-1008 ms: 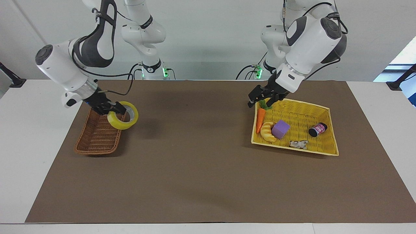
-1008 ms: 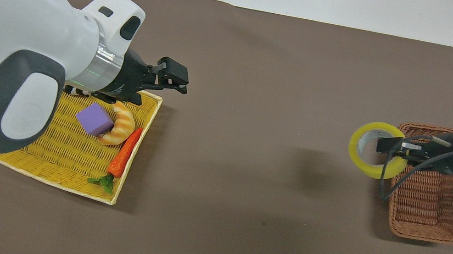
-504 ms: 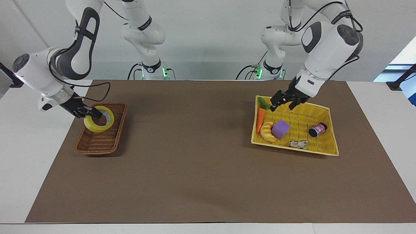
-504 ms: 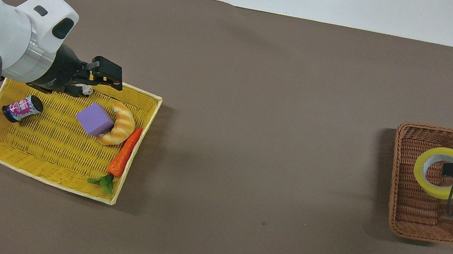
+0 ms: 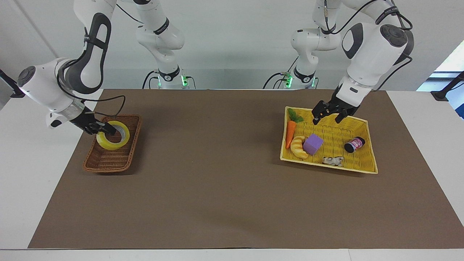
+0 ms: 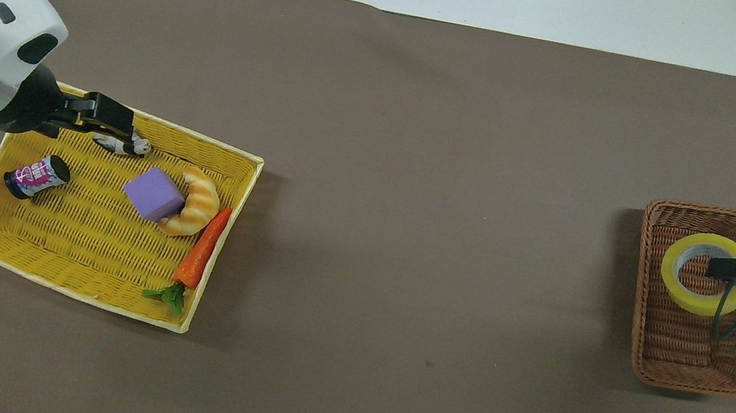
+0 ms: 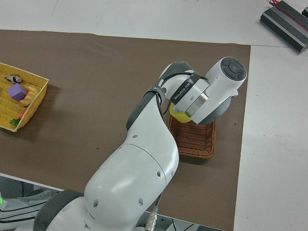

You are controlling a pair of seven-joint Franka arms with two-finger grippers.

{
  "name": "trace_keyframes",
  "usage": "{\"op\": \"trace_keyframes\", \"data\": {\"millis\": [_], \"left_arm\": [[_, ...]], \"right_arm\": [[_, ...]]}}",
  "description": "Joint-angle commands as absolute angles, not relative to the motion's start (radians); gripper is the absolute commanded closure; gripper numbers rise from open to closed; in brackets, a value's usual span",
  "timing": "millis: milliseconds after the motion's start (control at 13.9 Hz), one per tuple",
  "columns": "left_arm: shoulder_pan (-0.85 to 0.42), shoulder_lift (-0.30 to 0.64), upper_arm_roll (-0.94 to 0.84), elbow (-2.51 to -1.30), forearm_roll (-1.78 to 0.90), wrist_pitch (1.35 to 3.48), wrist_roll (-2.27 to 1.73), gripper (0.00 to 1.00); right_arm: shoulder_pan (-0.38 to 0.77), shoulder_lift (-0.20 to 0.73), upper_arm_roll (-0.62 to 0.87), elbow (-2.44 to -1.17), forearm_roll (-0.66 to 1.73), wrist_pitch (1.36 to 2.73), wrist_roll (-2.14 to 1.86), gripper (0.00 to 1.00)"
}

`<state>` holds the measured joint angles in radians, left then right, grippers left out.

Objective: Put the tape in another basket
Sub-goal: 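Lower the tape into the wicker basket and open the right gripper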

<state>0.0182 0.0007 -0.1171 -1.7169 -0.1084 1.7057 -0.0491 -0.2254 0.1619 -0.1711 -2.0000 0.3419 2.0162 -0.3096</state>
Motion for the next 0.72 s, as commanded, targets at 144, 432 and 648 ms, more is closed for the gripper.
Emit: {"op": "trace_keyframes", "data": {"millis": [144, 432, 648], "left_arm": [[0.049, -0.006, -0.115, -1.616, -0.06, 1.539, -0.018, 0.0], [0.049, -0.018, -0.104, -1.545, -0.017, 1.428, 0.04, 0.0], [0.041, -0.069, -0.089, -1.578, -0.032, 1.425, 0.037, 0.0]], "right_arm": [[-0.245, 0.163, -0.161, -2.051, 0.368, 2.082, -0.36, 1.0], [-0.247, 0.184, -0.163, -2.048, 0.367, 2.088, -0.38, 0.01], [-0.252, 0.212, -0.163, -1.987, 0.327, 2.089, -0.416, 0.0]]}}
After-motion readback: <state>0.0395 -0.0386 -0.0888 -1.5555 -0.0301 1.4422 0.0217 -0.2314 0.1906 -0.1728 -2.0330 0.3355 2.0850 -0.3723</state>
